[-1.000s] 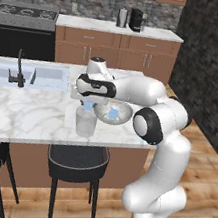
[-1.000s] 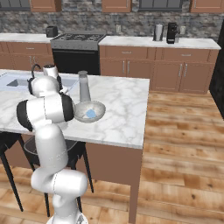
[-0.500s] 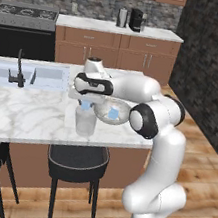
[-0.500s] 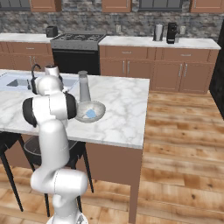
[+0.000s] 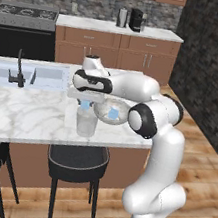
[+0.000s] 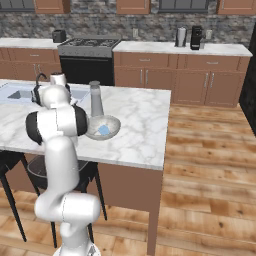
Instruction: There are two ice cubes in the ice bowl. Place both ice cubes in the glass cup.
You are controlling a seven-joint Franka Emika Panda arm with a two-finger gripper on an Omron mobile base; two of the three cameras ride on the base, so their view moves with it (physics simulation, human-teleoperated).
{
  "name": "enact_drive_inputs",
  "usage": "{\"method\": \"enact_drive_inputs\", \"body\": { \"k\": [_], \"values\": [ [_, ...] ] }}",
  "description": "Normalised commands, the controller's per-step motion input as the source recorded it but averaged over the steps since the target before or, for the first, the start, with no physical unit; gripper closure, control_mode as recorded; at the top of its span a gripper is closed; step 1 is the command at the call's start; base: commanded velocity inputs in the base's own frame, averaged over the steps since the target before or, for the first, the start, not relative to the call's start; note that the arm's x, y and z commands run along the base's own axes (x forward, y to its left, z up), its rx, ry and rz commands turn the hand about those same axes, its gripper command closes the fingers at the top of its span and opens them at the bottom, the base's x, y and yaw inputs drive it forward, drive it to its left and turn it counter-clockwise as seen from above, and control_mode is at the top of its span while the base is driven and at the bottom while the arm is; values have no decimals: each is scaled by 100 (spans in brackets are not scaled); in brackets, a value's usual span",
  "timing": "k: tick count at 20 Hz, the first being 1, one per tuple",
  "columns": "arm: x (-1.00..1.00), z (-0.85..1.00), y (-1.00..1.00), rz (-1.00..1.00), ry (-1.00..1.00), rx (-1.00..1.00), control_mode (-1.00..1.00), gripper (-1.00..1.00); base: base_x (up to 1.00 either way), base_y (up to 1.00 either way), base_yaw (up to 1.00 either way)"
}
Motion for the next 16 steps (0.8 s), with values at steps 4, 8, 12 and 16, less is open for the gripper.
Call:
{"method": "enact_drive_inputs", "body": {
  "k": [4, 8, 12, 16],
  "values": [
    [-46, 1, 0, 0, -9, 0, -100, 100, 0, 0, 0],
    [-37, 0, -18, 0, -9, 0, -100, 100, 0, 0, 0],
    [-10, -8, -25, 0, -3, 0, -100, 100, 0, 0, 0],
    [0, -4, -9, 0, 0, 0, -100, 100, 0, 0, 0]
  ]
}}
